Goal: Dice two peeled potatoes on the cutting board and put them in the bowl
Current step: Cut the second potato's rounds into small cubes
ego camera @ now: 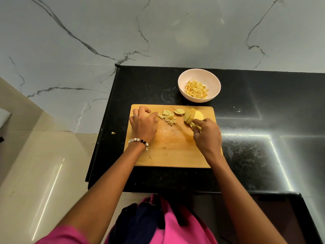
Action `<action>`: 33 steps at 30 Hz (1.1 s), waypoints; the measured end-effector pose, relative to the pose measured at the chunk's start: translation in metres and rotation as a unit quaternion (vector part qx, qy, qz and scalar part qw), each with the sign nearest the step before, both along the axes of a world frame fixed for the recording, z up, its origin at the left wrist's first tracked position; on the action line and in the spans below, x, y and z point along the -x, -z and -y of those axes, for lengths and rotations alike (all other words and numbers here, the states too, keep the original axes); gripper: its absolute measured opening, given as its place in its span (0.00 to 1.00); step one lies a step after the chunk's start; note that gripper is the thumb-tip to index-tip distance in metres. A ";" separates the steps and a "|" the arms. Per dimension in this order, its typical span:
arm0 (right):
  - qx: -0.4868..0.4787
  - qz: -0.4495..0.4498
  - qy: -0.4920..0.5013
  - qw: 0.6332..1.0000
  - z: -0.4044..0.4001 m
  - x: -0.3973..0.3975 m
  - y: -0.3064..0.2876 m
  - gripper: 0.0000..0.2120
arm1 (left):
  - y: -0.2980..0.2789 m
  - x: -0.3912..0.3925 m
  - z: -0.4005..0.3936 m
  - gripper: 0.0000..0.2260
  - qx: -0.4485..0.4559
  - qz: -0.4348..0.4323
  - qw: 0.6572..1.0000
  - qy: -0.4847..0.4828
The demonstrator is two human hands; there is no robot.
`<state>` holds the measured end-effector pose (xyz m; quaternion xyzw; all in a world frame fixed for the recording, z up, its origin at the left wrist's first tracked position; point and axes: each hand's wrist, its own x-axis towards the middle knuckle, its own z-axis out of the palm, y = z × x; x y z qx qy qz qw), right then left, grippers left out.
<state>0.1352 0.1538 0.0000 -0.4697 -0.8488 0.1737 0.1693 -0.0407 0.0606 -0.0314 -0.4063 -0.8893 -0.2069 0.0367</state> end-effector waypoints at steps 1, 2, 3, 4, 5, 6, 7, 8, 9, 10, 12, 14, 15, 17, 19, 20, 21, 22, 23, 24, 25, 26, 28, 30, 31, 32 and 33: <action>0.041 -0.038 0.016 0.998 -0.001 -0.001 -0.001 0.14 | -0.002 -0.001 -0.004 0.07 -0.035 0.016 0.999 -0.015; 0.080 -0.079 0.032 0.993 -0.001 -0.002 -0.003 0.13 | -0.005 -0.001 -0.009 0.05 -0.055 0.029 0.998 -0.027; 0.114 -0.112 0.044 0.986 -0.002 -0.003 -0.004 0.12 | -0.008 -0.001 -0.015 0.04 -0.058 0.041 0.997 -0.035; 0.142 -0.134 0.054 0.979 -0.003 -0.005 -0.005 0.12 | -0.011 -0.001 -0.022 0.03 -0.052 0.054 0.997 -0.036; 0.163 -0.150 0.063 0.973 -0.004 -0.007 -0.005 0.11 | -0.014 -0.003 -0.029 0.03 -0.044 0.068 0.996 -0.030; 0.178 -0.163 0.072 0.968 -0.005 -0.009 -0.005 0.10 | -0.017 -0.004 -0.037 0.05 -0.037 0.083 0.996 -0.019; 0.188 -0.175 0.080 0.963 -0.006 -0.011 -0.005 0.09 | -0.018 -0.006 -0.045 0.06 -0.032 0.095 0.995 -0.003; 0.192 -0.184 0.087 0.960 -0.007 -0.013 -0.005 0.08 | -0.019 -0.008 -0.052 0.07 -0.024 0.098 0.995 0.016; 0.194 -0.190 0.093 0.958 -0.008 -0.014 -0.005 0.07 | -0.020 -0.010 -0.060 0.09 -0.011 0.093 0.995 0.036; 0.194 -0.194 0.098 0.957 -0.008 -0.016 -0.005 0.07 | -0.020 -0.014 -0.067 0.11 0.010 0.081 0.995 0.055; 0.194 -0.199 0.104 0.955 -0.009 -0.018 -0.005 0.07 | -0.020 -0.019 -0.081 0.16 0.075 0.034 0.993 0.084; 0.190 -0.200 0.102 0.956 -0.010 -0.019 -0.004 0.07 | -0.020 -0.022 -0.091 0.18 0.143 -0.024 0.984 0.102; 0.187 -0.199 0.100 0.957 -0.011 -0.021 -0.004 0.06 | -0.019 -0.023 -0.095 0.18 0.163 -0.041 0.980 0.105; 0.185 -0.200 0.099 0.957 -0.012 -0.023 -0.004 0.07 | -0.018 -0.024 -0.100 0.17 0.171 -0.064 0.977 0.109; 0.187 -0.206 0.100 0.955 -0.012 -0.024 -0.004 0.08 | -0.017 -0.023 -0.103 0.14 0.161 -0.089 0.975 0.124; 0.188 -0.209 0.100 0.955 -0.012 -0.025 -0.004 0.08 | -0.018 -0.023 -0.104 0.12 0.149 -0.093 0.976 0.132; 0.188 -0.210 0.099 0.954 -0.012 -0.025 -0.005 0.08 | -0.018 -0.022 -0.103 0.11 0.127 -0.087 0.979 0.135; 0.188 -0.212 0.097 0.954 -0.012 -0.024 -0.005 0.08 | -0.020 -0.022 -0.101 0.11 0.096 -0.073 0.984 0.133; 0.190 -0.215 0.096 0.953 -0.012 -0.024 -0.006 0.09 | -0.021 -0.021 -0.097 0.11 0.057 -0.052 0.989 0.128; 0.193 -0.217 0.095 0.952 -0.012 -0.024 -0.006 0.09 | -0.022 -0.020 -0.092 0.10 0.012 -0.026 0.992 0.120; 0.196 -0.219 0.095 0.951 -0.011 -0.023 -0.006 0.09 | -0.022 -0.019 -0.086 0.09 -0.037 0.003 0.993 0.113; 0.198 -0.219 0.094 0.951 -0.010 -0.023 -0.006 0.09 | -0.022 -0.018 -0.077 0.08 -0.082 0.030 0.990 0.110; 0.195 -0.217 0.088 0.952 -0.007 -0.023 -0.003 0.08 | -0.019 -0.017 -0.054 0.07 -0.145 0.072 0.980 0.119; 0.201 -0.218 0.075 0.952 0.000 -0.023 -0.001 0.07 | -0.017 -0.022 -0.028 0.08 -0.166 0.104 0.972 0.129; 0.208 -0.216 0.064 0.952 0.004 -0.022 -0.001 0.07 | -0.017 -0.026 -0.016 0.08 -0.165 0.129 0.970 0.120; 0.216 -0.212 0.052 0.952 0.008 -0.022 0.000 0.07 | -0.017 -0.030 -0.006 0.08 -0.160 0.163 0.968 0.100; 0.222 -0.208 0.040 0.952 0.012 -0.022 0.002 0.08 | -0.017 -0.033 0.002 0.08 -0.147 0.205 0.965 0.072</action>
